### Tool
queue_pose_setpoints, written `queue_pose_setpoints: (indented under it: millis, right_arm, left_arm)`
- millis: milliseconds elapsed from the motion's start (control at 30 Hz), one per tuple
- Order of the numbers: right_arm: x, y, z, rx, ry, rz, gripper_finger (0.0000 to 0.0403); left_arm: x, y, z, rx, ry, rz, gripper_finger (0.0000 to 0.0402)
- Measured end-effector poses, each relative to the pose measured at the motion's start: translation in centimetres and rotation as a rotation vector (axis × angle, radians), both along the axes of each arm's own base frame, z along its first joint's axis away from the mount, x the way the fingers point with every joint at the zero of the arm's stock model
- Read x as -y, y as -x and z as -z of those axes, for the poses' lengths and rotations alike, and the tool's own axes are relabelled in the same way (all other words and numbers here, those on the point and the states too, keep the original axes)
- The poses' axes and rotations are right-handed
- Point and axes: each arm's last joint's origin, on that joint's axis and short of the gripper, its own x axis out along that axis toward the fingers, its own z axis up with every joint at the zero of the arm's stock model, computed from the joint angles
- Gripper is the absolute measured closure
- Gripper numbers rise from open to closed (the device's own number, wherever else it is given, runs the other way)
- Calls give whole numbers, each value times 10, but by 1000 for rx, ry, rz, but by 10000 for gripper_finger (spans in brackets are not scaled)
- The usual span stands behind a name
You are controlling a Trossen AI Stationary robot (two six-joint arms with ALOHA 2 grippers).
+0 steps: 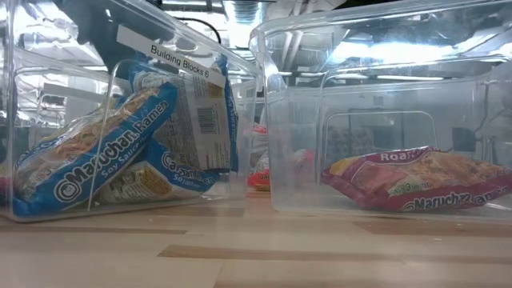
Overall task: Sort Maruchan noodles
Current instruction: Put the red noodle pack into the bottom right transparent bin
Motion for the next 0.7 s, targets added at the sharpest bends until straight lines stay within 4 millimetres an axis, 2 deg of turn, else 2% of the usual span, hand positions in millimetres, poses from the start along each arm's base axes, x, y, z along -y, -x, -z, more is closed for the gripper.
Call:
queue_pose_setpoints:
  millis: [367, 500, 700]
  right_arm:
    - [0, 0, 0, -5, 1, 0, 315]
    - [0, 0, 1, -7, 1, 0, 315]
    - [0, 0, 1, -10, 1, 0, 315]
  left_arm:
    - [-15, -7, 29, -71, 125, -118, 207]
    - [-20, -9, 38, -89, 151, -174, 197]
    - [-27, -14, 50, -125, 84, -251, 196]
